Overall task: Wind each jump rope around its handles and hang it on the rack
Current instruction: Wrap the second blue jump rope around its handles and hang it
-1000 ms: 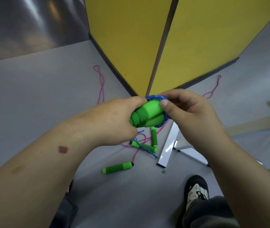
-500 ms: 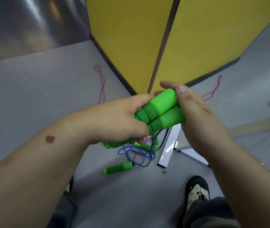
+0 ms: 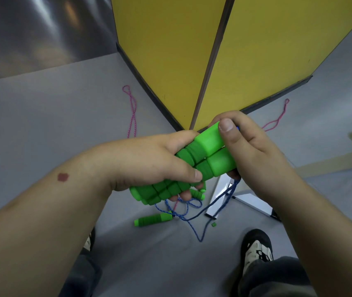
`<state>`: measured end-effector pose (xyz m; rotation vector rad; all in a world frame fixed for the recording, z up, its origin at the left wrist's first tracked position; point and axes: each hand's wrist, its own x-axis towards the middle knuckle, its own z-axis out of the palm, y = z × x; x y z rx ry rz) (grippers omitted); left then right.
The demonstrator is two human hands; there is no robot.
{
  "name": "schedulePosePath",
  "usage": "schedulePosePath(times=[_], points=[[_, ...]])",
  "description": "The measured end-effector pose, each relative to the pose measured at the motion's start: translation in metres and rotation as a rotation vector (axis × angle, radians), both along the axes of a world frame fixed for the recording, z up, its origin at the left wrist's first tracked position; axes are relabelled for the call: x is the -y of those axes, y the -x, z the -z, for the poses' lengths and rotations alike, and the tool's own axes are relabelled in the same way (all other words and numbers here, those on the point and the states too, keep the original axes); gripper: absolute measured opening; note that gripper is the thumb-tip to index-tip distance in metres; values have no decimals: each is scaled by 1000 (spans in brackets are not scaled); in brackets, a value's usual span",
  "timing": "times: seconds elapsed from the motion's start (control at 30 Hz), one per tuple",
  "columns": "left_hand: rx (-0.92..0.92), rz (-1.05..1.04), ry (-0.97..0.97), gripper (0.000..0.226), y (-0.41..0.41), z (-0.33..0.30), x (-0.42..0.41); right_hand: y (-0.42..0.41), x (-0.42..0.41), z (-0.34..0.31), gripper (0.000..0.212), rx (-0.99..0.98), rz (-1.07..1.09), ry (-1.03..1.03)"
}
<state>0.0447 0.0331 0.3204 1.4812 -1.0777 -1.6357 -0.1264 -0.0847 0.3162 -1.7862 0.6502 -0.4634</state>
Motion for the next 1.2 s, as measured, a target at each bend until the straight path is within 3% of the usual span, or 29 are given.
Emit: schedulePosePath(times=[0.7,0.77,0.9,0.97,1.2], points=[[-22,-23,10,48,6,-5,-1,-2,0,-4,30,55,74,-13],[168,-38,58,55,8,-7,1,-2,1,-5,30,55,84,-9],[857,-130,209,82,16,-12,4,-3,4,-6,27,49,196,6],[1098,-130,269,96,24,-9,4,-4,5,-4,28,45,260,-9],[1394,-240,342,89,40,4,8,-7,6,-1,38,22,382,-105]])
